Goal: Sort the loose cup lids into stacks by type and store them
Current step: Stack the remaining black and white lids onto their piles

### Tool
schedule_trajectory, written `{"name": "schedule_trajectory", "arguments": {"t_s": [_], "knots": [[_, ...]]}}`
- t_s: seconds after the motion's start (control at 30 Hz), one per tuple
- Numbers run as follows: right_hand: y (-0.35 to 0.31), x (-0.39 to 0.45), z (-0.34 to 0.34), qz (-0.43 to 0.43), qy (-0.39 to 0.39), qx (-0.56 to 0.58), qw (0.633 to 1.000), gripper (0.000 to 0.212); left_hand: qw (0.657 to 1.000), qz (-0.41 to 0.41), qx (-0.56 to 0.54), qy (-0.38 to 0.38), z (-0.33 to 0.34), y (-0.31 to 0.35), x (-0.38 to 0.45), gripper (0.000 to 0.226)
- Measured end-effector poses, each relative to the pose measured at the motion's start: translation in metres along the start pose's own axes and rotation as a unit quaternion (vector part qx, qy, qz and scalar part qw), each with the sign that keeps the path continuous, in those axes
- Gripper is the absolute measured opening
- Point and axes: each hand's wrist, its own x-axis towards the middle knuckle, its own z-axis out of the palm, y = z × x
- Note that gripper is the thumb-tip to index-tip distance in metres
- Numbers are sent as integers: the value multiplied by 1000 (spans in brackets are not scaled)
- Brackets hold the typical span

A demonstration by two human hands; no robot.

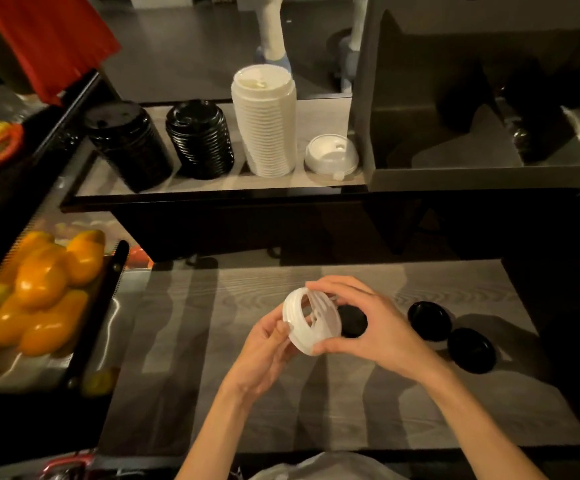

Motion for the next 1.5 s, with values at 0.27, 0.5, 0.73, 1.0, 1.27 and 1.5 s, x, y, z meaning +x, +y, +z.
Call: {"name": "schedule_trajectory", "arguments": {"t_s": [0.27,0.5,0.73,1.0,1.27,1.5], "knots": [[-27,30,13,-29,-22,-9,999,79,1000,24,-1,20,-14,31,-11,74],[-68,76,13,-83,-29,-25,996,79,994,76,52,52,-36,82,-11,88],[-146,149,-11,-144,-77,-50,985,79,979,175,50,89,-57,169,0,54],[-214,237,-22,-191,-108,-137,966,71,949,266,77,150,-66,245,4,61],[-245,295,-90,-168,-110,-295,934,82,928,269,159,204,-55,272,22,47],[-209,305,-165,-84,-177,-374,907,78,907,240,303,166,-26,257,65,45]]}}
